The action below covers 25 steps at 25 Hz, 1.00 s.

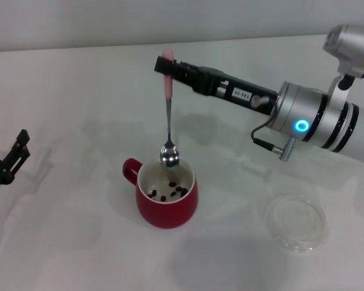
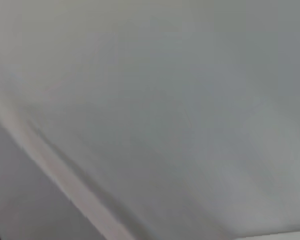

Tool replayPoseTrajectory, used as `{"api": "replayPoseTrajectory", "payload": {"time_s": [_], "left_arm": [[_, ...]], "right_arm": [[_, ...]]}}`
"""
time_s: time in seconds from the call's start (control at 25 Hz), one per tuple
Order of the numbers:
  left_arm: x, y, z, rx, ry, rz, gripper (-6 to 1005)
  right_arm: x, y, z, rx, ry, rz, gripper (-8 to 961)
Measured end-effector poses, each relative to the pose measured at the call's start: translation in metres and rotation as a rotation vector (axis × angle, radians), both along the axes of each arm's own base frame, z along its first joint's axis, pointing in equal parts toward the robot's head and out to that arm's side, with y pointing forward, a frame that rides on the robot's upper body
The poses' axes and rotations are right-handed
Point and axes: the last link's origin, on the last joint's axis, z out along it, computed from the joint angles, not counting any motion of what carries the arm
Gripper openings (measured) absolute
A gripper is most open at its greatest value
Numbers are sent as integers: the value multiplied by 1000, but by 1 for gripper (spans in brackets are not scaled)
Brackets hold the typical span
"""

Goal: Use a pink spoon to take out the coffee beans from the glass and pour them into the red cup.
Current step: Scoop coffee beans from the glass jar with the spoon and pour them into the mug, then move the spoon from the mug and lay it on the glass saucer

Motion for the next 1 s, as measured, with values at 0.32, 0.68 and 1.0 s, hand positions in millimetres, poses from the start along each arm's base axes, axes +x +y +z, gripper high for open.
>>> {"api": "replayPoseTrajectory", "payload": {"time_s": [0.32, 0.68, 1.0], "left_arm": [[2, 0, 1, 3, -3, -10, 761], [1, 1, 1, 2, 1, -6, 762], [0, 1, 1, 2, 2, -3, 762]], "right_arm": [[8, 9, 3, -128, 76, -174, 150], [41, 13, 27, -153, 100, -329, 150], [72, 1, 50, -92, 91, -380, 150]]}}
